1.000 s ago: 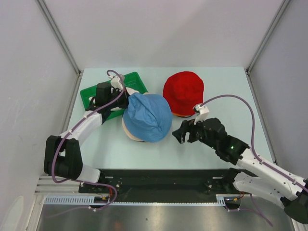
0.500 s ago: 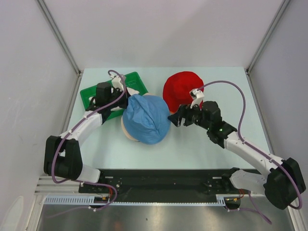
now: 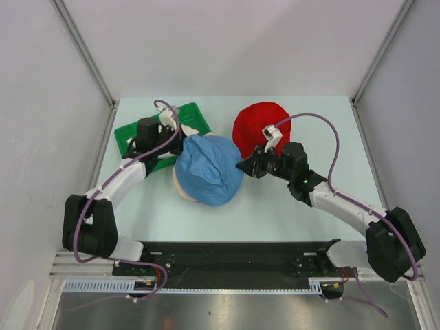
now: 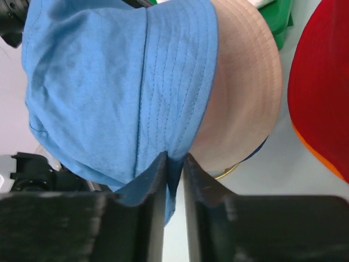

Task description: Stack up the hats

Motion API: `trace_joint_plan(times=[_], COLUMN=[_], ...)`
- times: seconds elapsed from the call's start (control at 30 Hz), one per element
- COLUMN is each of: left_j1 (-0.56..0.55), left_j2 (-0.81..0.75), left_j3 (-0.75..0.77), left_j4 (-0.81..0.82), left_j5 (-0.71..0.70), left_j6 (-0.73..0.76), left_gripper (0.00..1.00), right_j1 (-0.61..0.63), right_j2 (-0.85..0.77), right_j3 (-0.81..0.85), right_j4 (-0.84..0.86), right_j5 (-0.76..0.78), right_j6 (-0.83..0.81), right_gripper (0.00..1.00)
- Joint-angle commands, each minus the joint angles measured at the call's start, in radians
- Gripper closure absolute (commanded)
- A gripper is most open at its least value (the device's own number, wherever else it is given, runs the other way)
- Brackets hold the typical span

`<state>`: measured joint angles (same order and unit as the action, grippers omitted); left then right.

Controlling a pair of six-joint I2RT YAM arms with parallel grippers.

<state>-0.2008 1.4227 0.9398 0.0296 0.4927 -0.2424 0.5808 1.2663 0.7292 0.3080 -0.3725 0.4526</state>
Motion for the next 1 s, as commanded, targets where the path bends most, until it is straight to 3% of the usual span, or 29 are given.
trace_joint_plan(times=[0.0, 0.07, 0.1, 0.2, 0.27, 0.43, 0.5, 0.73, 0.97], left_j1=[-0.009, -0.009, -0.009, -0.008, -0.008, -0.008, -0.008, -0.008, -0.006], left_j2=[-0.048, -0.070, -0.083, -0.160, -0.203, -0.358, -0.439, -0.663, -0.763], left_j3=[0.062, 0.103, 0.144, 0.189, 0.195, 0.110, 0.036, -0.229, -0.378], left_j4=[-0.015, -0.083, -0.142, -0.242, -0.298, -0.361, -0.364, -0.191, -0.112], left_j5=[-0.003, -0.071, -0.098, -0.225, -0.329, -0.436, -0.465, -0.163, -0.062], left_j6=[-0.003, -0.024, -0.032, -0.040, -0.060, -0.113, -0.124, -0.193, -0.224], left_gripper=[0.82, 0.54, 0.29, 0.10, 0.04, 0.04, 0.09, 0.23, 0.30], right_j1=[-0.004, -0.004, -0.004, -0.004, -0.002, 0.002, 0.007, 0.013, 0.024], right_j2=[0.001, 0.010, 0.011, 0.019, 0.027, 0.053, 0.062, 0.091, 0.099], right_j3=[-0.005, -0.010, -0.011, -0.017, -0.020, -0.021, -0.020, -0.010, 0.006], right_j4=[0.071, 0.063, 0.060, 0.052, 0.042, 0.052, 0.051, 0.040, 0.022], right_j5=[0.001, 0.018, 0.023, 0.053, 0.085, 0.109, 0.122, 0.148, 0.155], right_j6=[0.027, 0.032, 0.034, 0.047, 0.058, 0.083, 0.089, 0.104, 0.104], right_gripper=[0.84, 0.88, 0.90, 1.00, 1.00, 1.00, 1.00, 1.00, 1.00])
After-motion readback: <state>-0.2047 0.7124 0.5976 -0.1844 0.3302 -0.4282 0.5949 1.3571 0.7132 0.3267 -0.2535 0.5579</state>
